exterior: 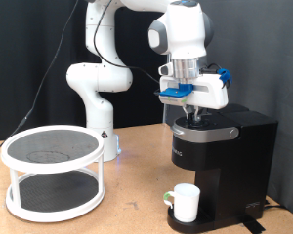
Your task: Make a cup of coffee with the keurig machine
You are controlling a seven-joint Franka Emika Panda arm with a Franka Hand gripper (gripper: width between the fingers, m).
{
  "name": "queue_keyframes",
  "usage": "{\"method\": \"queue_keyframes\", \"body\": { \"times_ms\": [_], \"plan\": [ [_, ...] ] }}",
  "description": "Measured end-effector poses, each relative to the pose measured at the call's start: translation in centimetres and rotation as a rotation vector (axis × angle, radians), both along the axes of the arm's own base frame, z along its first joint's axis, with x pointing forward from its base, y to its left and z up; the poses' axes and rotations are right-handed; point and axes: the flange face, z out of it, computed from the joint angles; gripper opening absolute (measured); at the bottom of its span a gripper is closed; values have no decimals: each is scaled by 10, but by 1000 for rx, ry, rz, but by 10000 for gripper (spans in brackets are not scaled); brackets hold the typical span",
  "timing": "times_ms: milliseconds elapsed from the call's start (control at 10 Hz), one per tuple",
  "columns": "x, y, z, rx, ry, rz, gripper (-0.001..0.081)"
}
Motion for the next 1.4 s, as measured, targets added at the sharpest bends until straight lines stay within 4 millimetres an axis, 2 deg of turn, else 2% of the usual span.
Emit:
{"method": "queue_keyframes", "body": {
  "times_ms": [800, 1100, 1400],
  "plan": [
    [-4, 7, -3, 59, 96, -7, 0],
    [-3, 1, -5, 95, 156, -25, 0],
    [6, -14, -6, 124, 175, -66, 0]
  ]
}}
